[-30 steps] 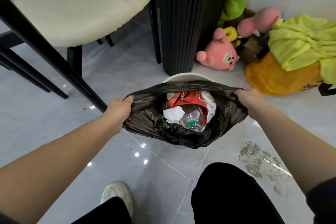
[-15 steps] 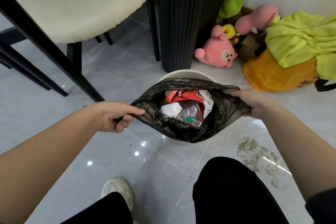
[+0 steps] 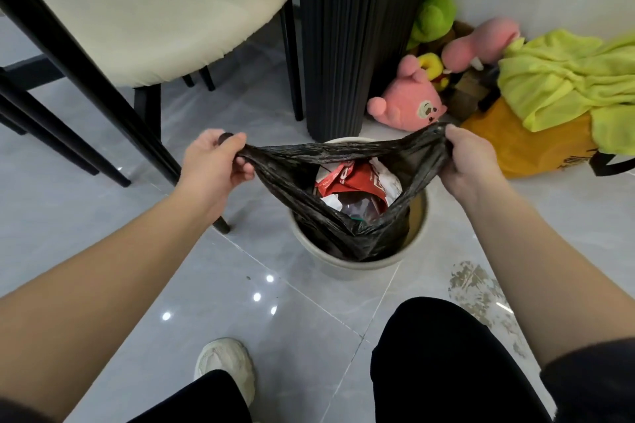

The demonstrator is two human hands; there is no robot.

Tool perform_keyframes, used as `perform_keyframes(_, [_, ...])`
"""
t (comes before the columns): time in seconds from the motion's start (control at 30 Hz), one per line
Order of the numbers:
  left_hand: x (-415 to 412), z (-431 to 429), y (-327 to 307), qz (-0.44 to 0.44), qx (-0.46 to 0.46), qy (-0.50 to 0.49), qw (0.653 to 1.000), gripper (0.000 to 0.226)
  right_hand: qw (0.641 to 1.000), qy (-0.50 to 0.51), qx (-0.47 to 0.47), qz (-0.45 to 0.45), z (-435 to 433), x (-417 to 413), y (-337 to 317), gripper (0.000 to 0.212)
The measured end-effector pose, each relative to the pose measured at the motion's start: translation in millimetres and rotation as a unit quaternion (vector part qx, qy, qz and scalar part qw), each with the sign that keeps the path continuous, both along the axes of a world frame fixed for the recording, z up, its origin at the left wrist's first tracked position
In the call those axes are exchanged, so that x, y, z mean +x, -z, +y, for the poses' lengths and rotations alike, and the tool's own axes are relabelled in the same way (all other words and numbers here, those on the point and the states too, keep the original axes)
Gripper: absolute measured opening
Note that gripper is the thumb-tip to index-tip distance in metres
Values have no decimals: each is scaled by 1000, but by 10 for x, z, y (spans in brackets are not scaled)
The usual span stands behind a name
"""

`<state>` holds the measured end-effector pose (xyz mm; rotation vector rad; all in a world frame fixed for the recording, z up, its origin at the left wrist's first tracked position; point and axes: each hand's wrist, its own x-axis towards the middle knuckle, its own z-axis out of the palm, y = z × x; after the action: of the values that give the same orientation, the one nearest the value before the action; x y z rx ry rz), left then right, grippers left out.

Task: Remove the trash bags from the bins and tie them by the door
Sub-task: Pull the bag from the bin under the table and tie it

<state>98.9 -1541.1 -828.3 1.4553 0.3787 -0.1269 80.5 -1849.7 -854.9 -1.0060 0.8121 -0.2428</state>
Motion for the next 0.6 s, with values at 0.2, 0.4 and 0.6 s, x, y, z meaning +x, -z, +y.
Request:
perform_keyframes(0.2, [132, -643, -48, -90, 202, 226, 949, 39, 936, -243, -248, -61, 373, -38, -96, 16])
perform_keyframes(0.4, [267, -1106, 312, -163, 328, 410, 835, 51, 872, -309, -367, -99, 463, -107, -70, 17])
perform_keyframes(0.6, [308, -1228, 616, -189, 319, 390, 843, 22, 870, -312, -363, -122, 485, -150, 37, 20])
